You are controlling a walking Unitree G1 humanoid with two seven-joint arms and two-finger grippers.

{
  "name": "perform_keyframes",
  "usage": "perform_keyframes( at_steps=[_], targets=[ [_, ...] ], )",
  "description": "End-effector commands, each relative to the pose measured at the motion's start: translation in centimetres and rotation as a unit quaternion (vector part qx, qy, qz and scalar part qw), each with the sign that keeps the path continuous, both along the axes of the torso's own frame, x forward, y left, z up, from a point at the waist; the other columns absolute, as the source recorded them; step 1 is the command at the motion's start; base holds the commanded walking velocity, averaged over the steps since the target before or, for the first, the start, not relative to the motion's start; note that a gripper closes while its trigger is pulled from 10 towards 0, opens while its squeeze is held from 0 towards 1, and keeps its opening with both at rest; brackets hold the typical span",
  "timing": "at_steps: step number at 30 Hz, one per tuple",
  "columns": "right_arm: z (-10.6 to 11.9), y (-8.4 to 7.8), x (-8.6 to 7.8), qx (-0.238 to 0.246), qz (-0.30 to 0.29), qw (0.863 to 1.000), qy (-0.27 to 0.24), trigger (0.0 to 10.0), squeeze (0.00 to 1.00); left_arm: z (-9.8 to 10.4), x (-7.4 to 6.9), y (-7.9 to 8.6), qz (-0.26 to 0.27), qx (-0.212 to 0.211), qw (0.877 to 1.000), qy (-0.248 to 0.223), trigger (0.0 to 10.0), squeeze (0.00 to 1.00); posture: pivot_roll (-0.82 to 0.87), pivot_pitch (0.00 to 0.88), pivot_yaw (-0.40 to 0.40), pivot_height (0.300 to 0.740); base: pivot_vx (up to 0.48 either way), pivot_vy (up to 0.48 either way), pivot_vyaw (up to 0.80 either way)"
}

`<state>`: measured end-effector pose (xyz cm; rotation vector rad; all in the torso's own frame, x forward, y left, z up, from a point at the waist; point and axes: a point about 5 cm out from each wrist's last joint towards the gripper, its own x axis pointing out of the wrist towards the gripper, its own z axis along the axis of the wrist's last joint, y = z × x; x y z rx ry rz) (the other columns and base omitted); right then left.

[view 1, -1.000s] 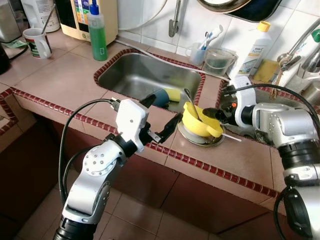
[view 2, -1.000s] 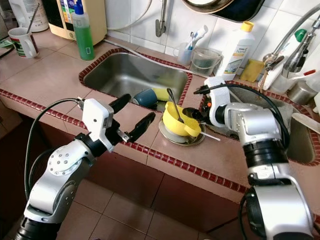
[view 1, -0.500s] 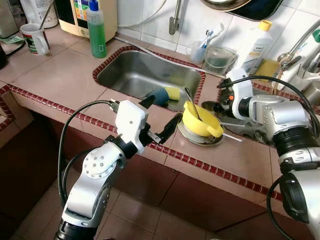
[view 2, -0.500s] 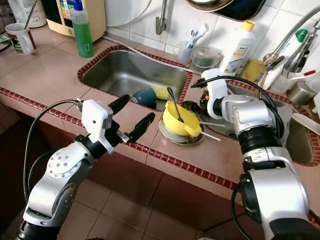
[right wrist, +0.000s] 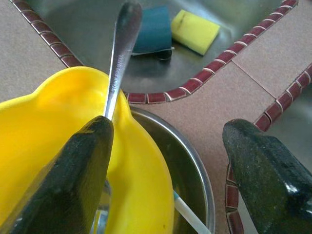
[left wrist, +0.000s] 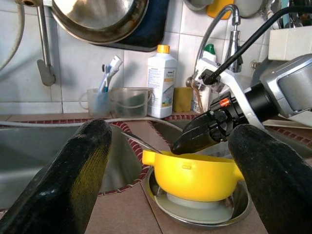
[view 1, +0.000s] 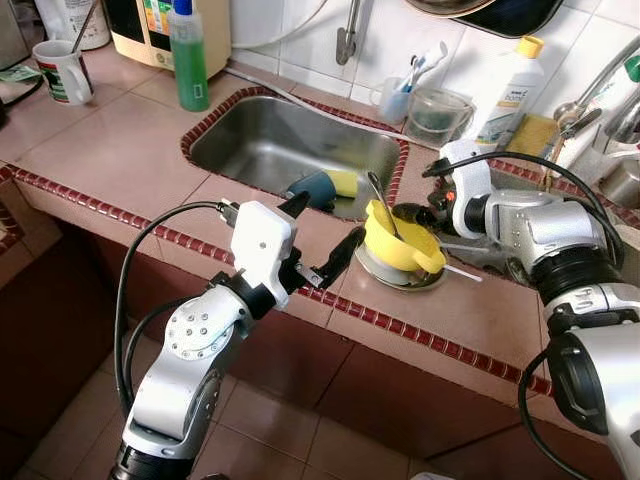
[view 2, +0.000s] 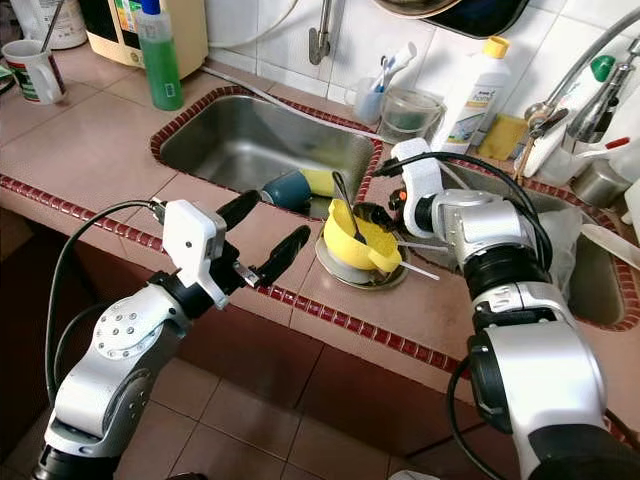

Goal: Kitchen organization

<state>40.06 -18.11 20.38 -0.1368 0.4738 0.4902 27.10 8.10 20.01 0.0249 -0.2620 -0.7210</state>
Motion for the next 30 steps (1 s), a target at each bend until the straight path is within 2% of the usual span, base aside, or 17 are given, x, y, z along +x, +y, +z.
perform_keyframes(
  at_steps=[1,4,5,6,7,9,10,11,13,17,18,21,26,27,28,29,30],
  targets=[
    [-0.3,-0.66,-0.1,-0.008,-0.004,1.0,0.006,8.4,0.0,0.35,-0.37,-0.39,-0.007,-0.004,1.0,-0.005,10.0,0.0,0.06,0.12,-0.154,0.74,0.0,0.0,0.0],
    [-0.59,-0.74,-0.13,-0.01,-0.004,1.0,0.01,8.6,0.0,0.35,-0.39,-0.45,-0.008,-0.005,1.0,-0.003,10.0,0.0,0.06,0.123,-0.156,0.74,0.0,0.0,0.0],
    [-0.63,-0.76,-0.13,-0.011,-0.004,1.0,0.01,6.4,0.0,0.36,-0.39,-0.49,-0.008,-0.005,1.0,-0.003,10.0,0.0,0.06,0.126,-0.157,0.74,0.0,0.0,0.0],
    [-0.63,-0.76,-0.13,-0.011,-0.004,1.0,0.01,6.4,0.0,0.36,-0.39,-0.49,-0.008,-0.005,1.0,-0.003,10.0,0.0,0.06,0.126,-0.157,0.74,0.0,0.0,0.0],
    [-0.65,-0.77,-0.12,-0.012,-0.004,1.0,0.011,4.9,0.0,0.36,-0.39,-0.5,-0.008,-0.005,1.0,-0.003,10.0,0.0,0.06,0.126,-0.157,0.74,0.0,0.0,0.0],
    [-0.69,-0.77,-0.1,-0.013,-0.003,1.0,0.011,3.9,0.0,0.39,-0.4,-0.51,-0.007,-0.005,1.0,-0.003,10.0,0.0,0.06,0.128,-0.16,0.74,0.0,0.0,0.0],
    [-0.71,-0.77,-0.09,-0.013,-0.004,1.0,0.012,3.9,0.0,0.39,-0.41,-0.5,-0.007,-0.005,1.0,-0.002,10.0,0.0,0.06,0.128,-0.16,0.74,0.0,0.0,0.0],
    [-0.74,-0.75,-0.07,-0.012,-0.002,1.0,0.012,2.3,0.0,0.39,-0.45,-0.51,-0.006,-0.006,1.0,-0.002,10.0,0.0,0.06,0.129,-0.162,0.74,0.0,0.0,0.0],
    [-0.76,-0.68,-0.05,-0.012,-0.001,1.0,0.012,1.8,0.0,0.38,-0.48,-0.51,-0.005,-0.006,1.0,-0.001,10.0,0.0,0.06,0.13,-0.163,0.74,0.0,0.0,0.0],
    [-0.75,-0.59,0.0,-0.013,-0.001,1.0,0.011,1.7,0.0,0.37,-0.56,-0.5,-0.005,-0.006,1.0,-0.001,10.0,0.0,0.07,0.132,-0.164,0.74,0.0,0.0,0.0],
    [-0.71,-0.48,0.03,-0.012,0.0,1.0,0.01,0.4,0.0,0.37,-0.61,-0.49,-0.005,-0.007,1.0,0.0,10.0,0.0,0.07,0.135,-0.166,0.74,0.0,0.0,0.0],
    [-0.56,-0.18,0.2,-0.012,0.002,1.0,0.002,1.1,0.0,0.4,-0.67,-0.46,-0.003,-0.008,1.0,0.001,10.0,0.0,0.07,0.136,-0.168,0.74,0.0,0.0,0.0],
    [-0.39,0.1,0.37,-0.014,0.002,1.0,-0.005,0.9,0.0,0.44,-0.68,-0.47,-0.001,-0.009,1.0,0.001,10.0,0.0,0.07,0.138,-0.171,0.74,0.0,0.0,0.0],
    [-0.29,0.16,0.42,-0.014,0.002,1.0,-0.006,0.4,0.0,0.44,-0.7,-0.46,0.0,-0.009,1.0,0.001,10.0,0.0,0.07,0.138,-0.171,0.74,0.0,0.0,0.0],
    [-0.25,0.18,0.44,-0.015,0.002,1.0,-0.007,0.4,0.0,0.44,-0.71,-0.46,0.0,-0.009,1.0,0.002,10.0,0.0,0.07,0.138,-0.171,0.74,0.0,0.0,0.0],
    [-0.21,0.2,0.46,-0.015,0.002,1.0,-0.007,0.9,0.0,0.43,-0.7,-0.47,0.0,-0.009,1.0,0.002,10.0,0.0,0.08,0.138,-0.174,0.74,0.0,0.0,0.0],
    [-0.15,0.22,0.5,-0.017,0.002,1.0,-0.009,0.0,0.0,0.44,-0.71,-0.48,0.001,-0.01,1.0,0.002,10.0,0.0,0.08,0.138,-0.174,0.74,0.0,0.0,0.0]
  ],
)
